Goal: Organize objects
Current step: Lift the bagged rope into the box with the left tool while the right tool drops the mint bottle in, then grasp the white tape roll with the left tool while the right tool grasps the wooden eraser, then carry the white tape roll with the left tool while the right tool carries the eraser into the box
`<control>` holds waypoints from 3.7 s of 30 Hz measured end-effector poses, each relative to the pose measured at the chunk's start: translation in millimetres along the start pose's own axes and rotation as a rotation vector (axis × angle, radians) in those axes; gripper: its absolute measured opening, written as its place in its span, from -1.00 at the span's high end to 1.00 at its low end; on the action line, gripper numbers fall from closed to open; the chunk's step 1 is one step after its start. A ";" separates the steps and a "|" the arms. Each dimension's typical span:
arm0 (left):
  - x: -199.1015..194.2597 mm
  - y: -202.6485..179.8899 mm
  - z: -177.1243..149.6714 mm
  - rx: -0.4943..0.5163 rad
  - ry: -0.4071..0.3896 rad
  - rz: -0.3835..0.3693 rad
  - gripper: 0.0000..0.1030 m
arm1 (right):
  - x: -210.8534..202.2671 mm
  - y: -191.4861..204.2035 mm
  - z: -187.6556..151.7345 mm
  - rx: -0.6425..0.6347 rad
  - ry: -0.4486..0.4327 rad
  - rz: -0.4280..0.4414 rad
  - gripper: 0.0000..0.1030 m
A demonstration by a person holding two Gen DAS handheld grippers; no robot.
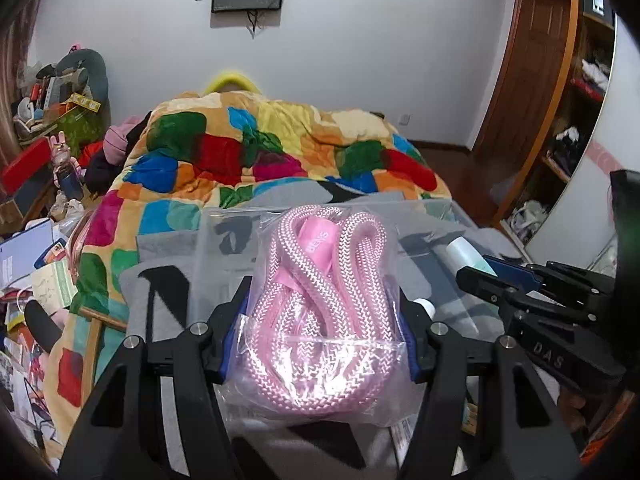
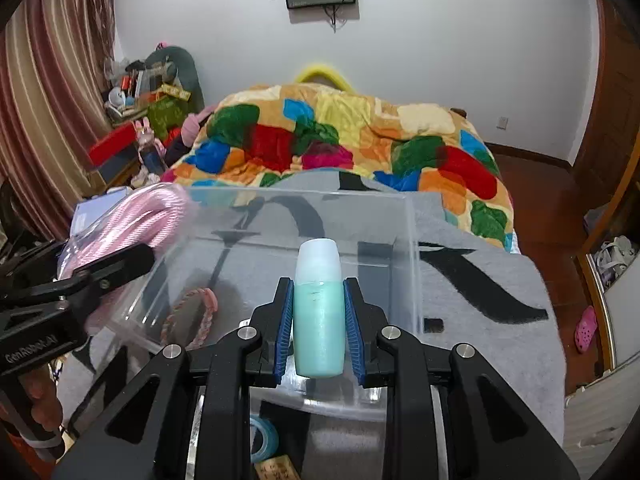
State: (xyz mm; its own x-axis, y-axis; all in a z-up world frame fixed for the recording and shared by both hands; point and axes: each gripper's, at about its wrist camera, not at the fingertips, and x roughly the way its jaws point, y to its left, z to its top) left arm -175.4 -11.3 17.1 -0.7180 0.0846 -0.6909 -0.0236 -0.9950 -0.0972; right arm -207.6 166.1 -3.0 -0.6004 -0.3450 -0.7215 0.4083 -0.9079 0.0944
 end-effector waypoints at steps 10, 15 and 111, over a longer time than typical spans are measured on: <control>21.5 -11.2 -2.0 0.027 0.061 -0.008 -0.19 | 14.5 9.1 -8.1 -0.053 0.037 0.004 0.56; 3.4 -15.9 -1.3 0.052 0.028 -0.006 -0.21 | 6.3 8.9 -9.3 -0.055 0.038 0.025 0.42; -24.6 8.8 -36.0 0.036 -0.012 0.027 -0.09 | -1.5 31.3 -17.3 -0.097 0.013 0.095 0.51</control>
State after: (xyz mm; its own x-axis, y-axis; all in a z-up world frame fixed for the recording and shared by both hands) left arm -132.9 -20.2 7.5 -0.7268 0.0572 -0.6844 -0.0291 -0.9982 -0.0526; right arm -182.0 142.4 -10.8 -0.5469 -0.4250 -0.7213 0.5279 -0.8438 0.0969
